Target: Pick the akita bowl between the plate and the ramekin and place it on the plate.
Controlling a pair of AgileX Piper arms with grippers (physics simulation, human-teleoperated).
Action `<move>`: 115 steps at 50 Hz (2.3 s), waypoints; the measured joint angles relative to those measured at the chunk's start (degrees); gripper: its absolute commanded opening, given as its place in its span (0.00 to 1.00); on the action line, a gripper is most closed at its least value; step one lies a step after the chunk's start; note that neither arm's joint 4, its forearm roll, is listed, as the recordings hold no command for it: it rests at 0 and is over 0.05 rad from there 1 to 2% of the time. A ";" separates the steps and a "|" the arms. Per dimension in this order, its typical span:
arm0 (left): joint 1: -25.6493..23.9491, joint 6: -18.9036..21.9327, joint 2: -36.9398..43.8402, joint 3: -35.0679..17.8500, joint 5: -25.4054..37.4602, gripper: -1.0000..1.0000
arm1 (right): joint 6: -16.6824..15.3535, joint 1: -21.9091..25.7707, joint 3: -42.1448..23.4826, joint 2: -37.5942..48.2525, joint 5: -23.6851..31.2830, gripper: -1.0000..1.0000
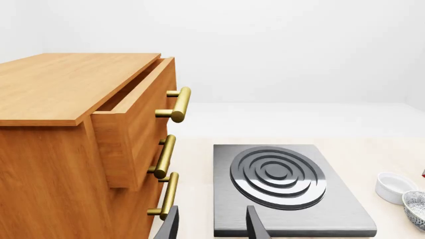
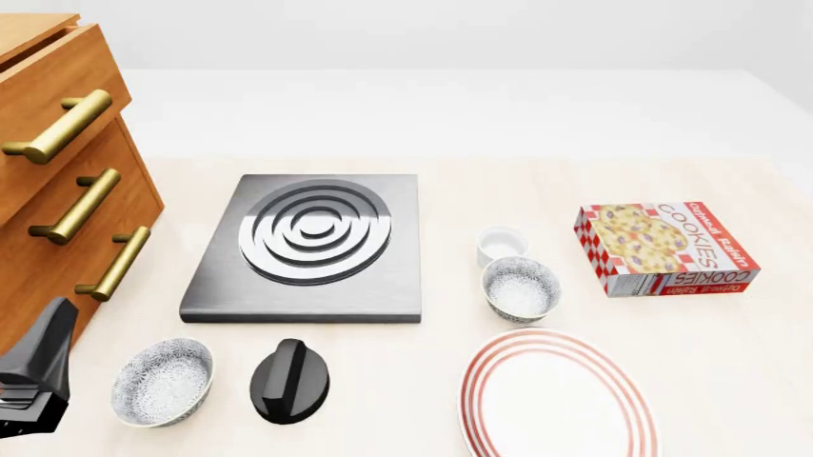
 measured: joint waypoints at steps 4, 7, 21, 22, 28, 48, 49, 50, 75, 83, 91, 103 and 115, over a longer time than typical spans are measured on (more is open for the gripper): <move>0.00 0.00 0.00 0.00 0.00 1.00 | 1.12 1.10 -5.65 4.20 3.22 1.00; 0.00 0.00 0.00 0.00 0.00 1.00 | 1.88 1.79 -9.63 7.10 5.52 1.00; 0.00 0.00 0.00 0.00 0.00 1.00 | 2.40 4.36 -24.03 19.55 14.25 1.00; 0.00 0.00 0.00 0.00 0.00 1.00 | 2.37 4.65 -24.67 20.37 14.75 1.00; 0.00 0.00 0.00 0.00 0.00 1.00 | 2.15 5.98 -27.50 24.47 17.08 1.00; 0.00 0.00 0.00 0.00 0.00 1.00 | 1.83 8.62 -28.20 35.00 17.82 1.00; 0.00 0.00 0.00 0.00 0.00 1.00 | 1.78 8.63 -27.96 35.32 17.70 1.00; 0.00 0.00 0.00 0.00 0.00 1.00 | 1.75 8.65 -27.72 35.61 17.57 1.00; 0.00 0.00 0.00 0.00 0.00 1.00 | 2.35 9.01 -17.05 44.04 7.92 1.00; 0.00 0.00 0.00 0.00 0.00 1.00 | 3.42 9.84 -13.20 48.22 2.14 1.00; 0.00 0.00 0.00 0.00 0.00 1.00 | 4.75 10.69 -10.70 52.48 -2.87 1.00; 0.00 0.00 0.00 0.00 0.00 1.00 | 7.24 11.70 -7.34 57.91 -9.24 1.00; 0.00 0.00 0.00 0.00 0.00 1.00 | 8.83 12.08 -3.78 63.36 -15.80 1.00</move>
